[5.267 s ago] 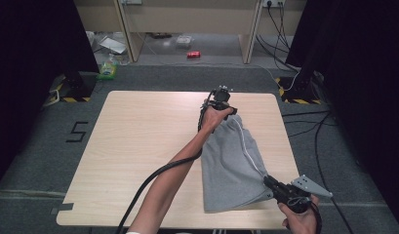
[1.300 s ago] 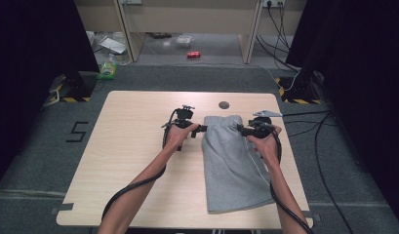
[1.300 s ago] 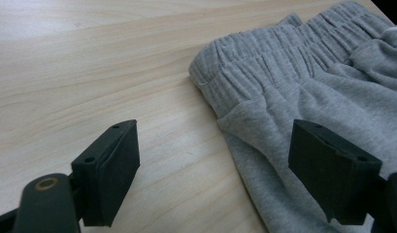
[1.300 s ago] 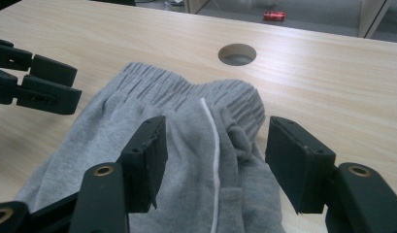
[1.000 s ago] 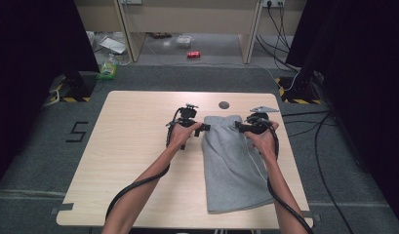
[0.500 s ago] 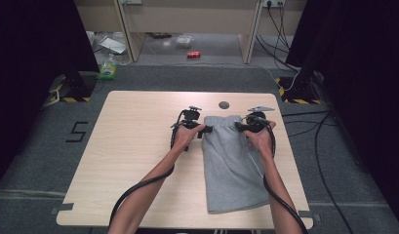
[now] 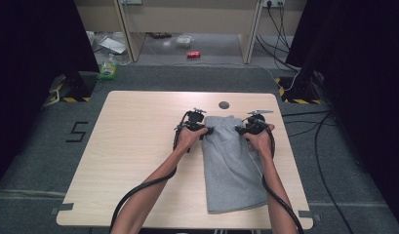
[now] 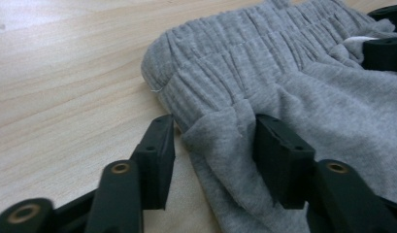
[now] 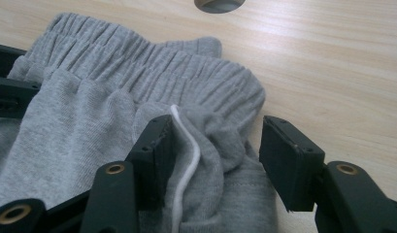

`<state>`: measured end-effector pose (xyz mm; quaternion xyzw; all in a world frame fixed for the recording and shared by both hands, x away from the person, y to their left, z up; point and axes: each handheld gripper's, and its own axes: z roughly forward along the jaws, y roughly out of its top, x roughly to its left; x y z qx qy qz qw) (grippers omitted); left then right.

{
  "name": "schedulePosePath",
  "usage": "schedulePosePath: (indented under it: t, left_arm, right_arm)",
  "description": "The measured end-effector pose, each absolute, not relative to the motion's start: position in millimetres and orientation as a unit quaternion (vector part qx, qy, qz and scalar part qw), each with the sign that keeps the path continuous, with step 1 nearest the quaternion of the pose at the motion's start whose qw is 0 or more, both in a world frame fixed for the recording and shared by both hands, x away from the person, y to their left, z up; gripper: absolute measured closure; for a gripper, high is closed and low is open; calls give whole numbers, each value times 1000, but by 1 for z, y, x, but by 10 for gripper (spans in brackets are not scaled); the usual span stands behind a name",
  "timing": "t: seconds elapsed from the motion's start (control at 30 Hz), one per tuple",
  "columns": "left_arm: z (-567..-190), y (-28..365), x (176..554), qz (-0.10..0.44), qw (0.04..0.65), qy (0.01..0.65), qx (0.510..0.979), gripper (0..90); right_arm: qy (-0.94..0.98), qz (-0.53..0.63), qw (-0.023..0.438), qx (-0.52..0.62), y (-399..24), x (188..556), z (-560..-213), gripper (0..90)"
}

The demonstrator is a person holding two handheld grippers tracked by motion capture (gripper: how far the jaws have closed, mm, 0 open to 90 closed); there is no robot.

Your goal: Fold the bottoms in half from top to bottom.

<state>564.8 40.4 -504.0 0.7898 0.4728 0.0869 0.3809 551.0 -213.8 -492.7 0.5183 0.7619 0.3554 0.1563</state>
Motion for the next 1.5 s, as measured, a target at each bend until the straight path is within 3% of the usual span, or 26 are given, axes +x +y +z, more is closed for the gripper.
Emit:
schedulePosePath:
  t: [0.27,0.37,0.67,0.8,0.97,1.17,1.5]
  left_arm:
    - [-507,44,565,86,391,462,791,741]
    - [-507,42,564,88,392,456,794,793]
    - [-508,42,563,92,394,449,797,820]
    - [-507,41,563,92,393,448,798,824]
    - [-507,42,563,91,392,448,798,824]
    - [-507,41,563,92,392,449,798,824]
    - [-507,41,562,97,392,446,799,826]
  right_arm:
    - [759,360,133,525,-212,556,-501,486]
    - [761,360,128,524,-213,557,-501,533]
    - [756,380,114,521,-217,556,-506,742]
    - [760,373,116,520,-217,557,-504,742]
    - [760,363,128,524,-215,559,-502,586]
    - [765,355,138,520,-212,561,-503,563]
    - [762,370,127,516,-213,557,-504,763]
